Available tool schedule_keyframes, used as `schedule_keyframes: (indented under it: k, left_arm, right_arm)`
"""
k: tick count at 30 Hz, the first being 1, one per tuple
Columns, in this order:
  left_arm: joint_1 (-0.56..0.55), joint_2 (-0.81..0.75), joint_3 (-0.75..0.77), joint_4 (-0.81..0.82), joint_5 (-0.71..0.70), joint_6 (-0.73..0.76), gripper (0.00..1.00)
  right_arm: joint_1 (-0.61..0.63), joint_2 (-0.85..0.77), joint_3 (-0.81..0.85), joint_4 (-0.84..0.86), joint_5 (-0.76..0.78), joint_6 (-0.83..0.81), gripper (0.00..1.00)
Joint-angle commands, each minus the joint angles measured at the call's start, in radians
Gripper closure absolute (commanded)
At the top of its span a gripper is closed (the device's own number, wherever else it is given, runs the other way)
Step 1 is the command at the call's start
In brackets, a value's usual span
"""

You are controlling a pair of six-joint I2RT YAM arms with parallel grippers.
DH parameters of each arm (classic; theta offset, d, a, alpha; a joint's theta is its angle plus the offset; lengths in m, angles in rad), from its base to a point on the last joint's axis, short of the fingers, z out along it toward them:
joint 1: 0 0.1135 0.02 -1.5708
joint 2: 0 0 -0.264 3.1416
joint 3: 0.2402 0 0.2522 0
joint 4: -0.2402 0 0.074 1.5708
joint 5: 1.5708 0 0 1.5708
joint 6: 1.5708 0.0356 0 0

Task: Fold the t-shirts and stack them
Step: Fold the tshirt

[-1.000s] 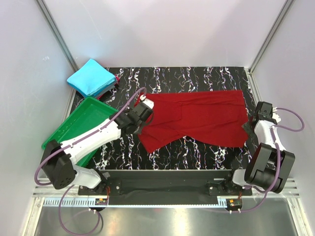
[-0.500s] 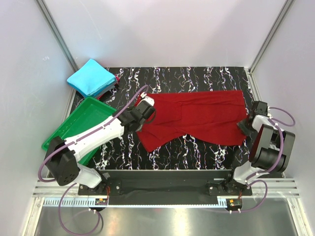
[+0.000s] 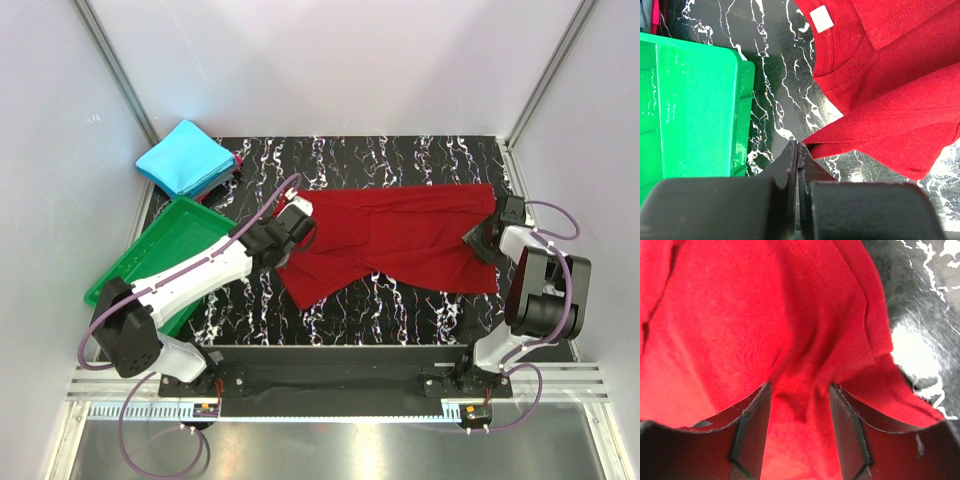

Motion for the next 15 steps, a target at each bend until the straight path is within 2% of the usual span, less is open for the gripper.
schedule_keyframes:
  k: [1,4,7,8,12,15]
  left_arm:
    - [0.005,-0.015,0.013,0.012,-0.023,-0.007,1.0]
    - [0.005,-0.015,0.017,0.012,-0.015,-0.007,1.0]
    - [0.005,-0.019,0.019,0.012,-0.012,-0.004,1.0]
    - [0.005,-0.019,0.019,0.014,-0.012,-0.001,1.0]
    - [0.005,-0.027,0.013,0.014,-0.012,0.009,1.0]
    - [0.005,-0.033,0.013,0.017,0.002,0.012,1.0]
  right_arm:
    - [0.003,-0.083,0.072,-0.024,-0.033,-0.011,0.42]
    - [0.001,-0.129,0.093,-0.134,0.013,0.025,0.41]
    - [-0.017,-0.187,0.094,-0.274,0.145,0.123,0.41]
    - [-0.063,-0.204,0.08,-0.293,0.154,0.145,0.41]
    - [-0.173,-0.284,-0.038,-0.363,0.119,0.326,0.44]
    - [-0.191,-0.315,-0.135,-0.362,0.053,0.413,0.46]
